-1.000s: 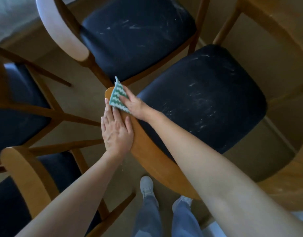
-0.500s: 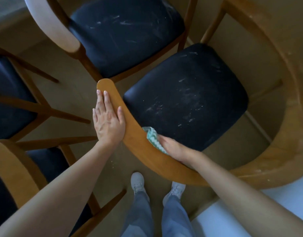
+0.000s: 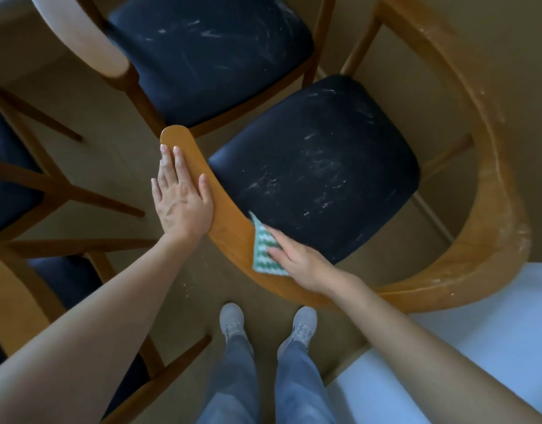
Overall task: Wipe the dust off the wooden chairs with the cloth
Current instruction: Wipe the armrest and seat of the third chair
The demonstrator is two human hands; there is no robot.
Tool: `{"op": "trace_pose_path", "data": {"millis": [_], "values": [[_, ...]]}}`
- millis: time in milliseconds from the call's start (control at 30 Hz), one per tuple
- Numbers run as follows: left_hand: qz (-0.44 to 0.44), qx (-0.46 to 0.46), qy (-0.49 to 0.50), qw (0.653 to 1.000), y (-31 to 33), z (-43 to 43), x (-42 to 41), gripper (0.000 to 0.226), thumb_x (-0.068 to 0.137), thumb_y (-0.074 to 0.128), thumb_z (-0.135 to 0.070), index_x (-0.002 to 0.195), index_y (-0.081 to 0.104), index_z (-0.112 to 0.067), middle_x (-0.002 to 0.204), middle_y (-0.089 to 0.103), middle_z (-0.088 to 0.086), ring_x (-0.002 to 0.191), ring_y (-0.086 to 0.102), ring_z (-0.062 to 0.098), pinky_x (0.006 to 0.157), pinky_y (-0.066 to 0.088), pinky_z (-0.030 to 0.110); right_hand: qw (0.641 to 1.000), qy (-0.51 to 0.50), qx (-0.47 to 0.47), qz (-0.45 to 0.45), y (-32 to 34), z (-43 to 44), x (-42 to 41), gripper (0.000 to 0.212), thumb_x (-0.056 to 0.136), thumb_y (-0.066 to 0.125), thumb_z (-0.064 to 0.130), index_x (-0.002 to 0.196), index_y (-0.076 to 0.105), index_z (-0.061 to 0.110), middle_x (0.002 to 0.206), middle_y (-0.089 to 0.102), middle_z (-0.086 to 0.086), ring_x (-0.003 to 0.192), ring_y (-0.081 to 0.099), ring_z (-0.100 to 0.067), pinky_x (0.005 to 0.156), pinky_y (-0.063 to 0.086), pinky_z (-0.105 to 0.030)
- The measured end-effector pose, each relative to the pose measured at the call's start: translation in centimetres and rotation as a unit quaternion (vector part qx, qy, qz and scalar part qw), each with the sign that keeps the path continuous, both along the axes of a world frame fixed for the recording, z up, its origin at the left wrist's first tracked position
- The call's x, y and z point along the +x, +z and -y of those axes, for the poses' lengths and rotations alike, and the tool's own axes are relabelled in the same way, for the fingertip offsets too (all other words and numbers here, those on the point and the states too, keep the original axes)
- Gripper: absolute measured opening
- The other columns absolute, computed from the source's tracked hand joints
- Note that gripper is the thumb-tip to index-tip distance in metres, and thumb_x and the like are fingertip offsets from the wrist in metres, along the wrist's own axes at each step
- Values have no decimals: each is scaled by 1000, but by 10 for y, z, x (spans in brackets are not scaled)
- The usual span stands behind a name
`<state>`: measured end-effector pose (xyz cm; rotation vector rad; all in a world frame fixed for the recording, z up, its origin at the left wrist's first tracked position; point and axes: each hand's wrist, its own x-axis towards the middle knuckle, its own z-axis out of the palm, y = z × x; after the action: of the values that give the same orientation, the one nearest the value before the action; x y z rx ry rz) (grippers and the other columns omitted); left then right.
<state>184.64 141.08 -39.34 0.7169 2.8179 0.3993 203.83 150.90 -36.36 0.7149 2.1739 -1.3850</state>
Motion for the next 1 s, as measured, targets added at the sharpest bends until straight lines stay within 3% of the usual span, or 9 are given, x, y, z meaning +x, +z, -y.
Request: {"op": "trace_pose_path", "data": {"millis": [167,333,433,567,667,733,833,900,1000], "values": [[-4,2,4,1000,0,-1,1,61,100,23,-41,151,2,-15,159,-4,4,145,6,23,118,5,41,997,-33,65,-28,-4,17,-45,51,102,30,37,150,13,29,151,32,3,129,42,-22,101,37,-39],[10,-1,1,1000,4,-1,1,61,100,22,-42,151,0,-16,159,-7,4,146,3,24,118,4,41,993,-8,104,52,10,14,37,48,102,31,37,148,19,28,151,32,6,128,43,-17,95,36,-33],[18,-4,-2,1000,5,1,1,62,100,21,-44,151,-1,-16,159,-8,3,146,1,24,118,3,41,967,45,221,114,24,0,100,43,100,39,35,142,32,31,140,47,9,125,45,-14,97,30,-29],[43,4,-18,999,10,3,-2,63,100,23,-45,151,-2,-18,159,-10,2,146,-3,24,118,1,41,940,68,313,120,29,-25,146,39,94,54,31,133,48,33,129,56,9,119,49,-14,99,24,-27],[60,29,-45,997,13,14,-3,63,100,29,-45,151,1,-21,159,-9,2,146,-5,24,117,-1,41,935,78,338,68,21,-14,146,46,92,43,41,136,48,29,128,58,8,123,51,-15,97,28,-31],[66,54,-58,995,12,29,0,63,100,32,-43,151,3,-22,159,-7,3,146,-4,24,117,0,40,946,88,309,35,15,7,130,64,87,21,54,146,27,30,143,38,16,132,33,-3,101,23,-28],[80,90,-52,991,5,57,9,64,100,35,-40,151,3,-21,159,-3,4,146,0,23,117,4,39,954,71,291,-11,0,36,89,65,85,6,59,143,-9,34,150,-5,23,139,-3,2,110,4,-22],[97,99,-26,990,0,75,13,63,100,36,-37,151,3,-20,159,0,5,146,4,22,117,7,38,945,79,313,-47,-9,46,52,65,88,5,61,143,-13,29,150,-17,18,141,-12,-4,110,0,-24],[121,107,13,987,-8,99,18,63,100,35,-36,151,4,-17,159,6,6,146,8,21,118,10,37,932,105,336,-84,-19,51,4,63,91,6,58,144,-11,29,150,-19,16,141,-17,-9,114,6,-36]]}}
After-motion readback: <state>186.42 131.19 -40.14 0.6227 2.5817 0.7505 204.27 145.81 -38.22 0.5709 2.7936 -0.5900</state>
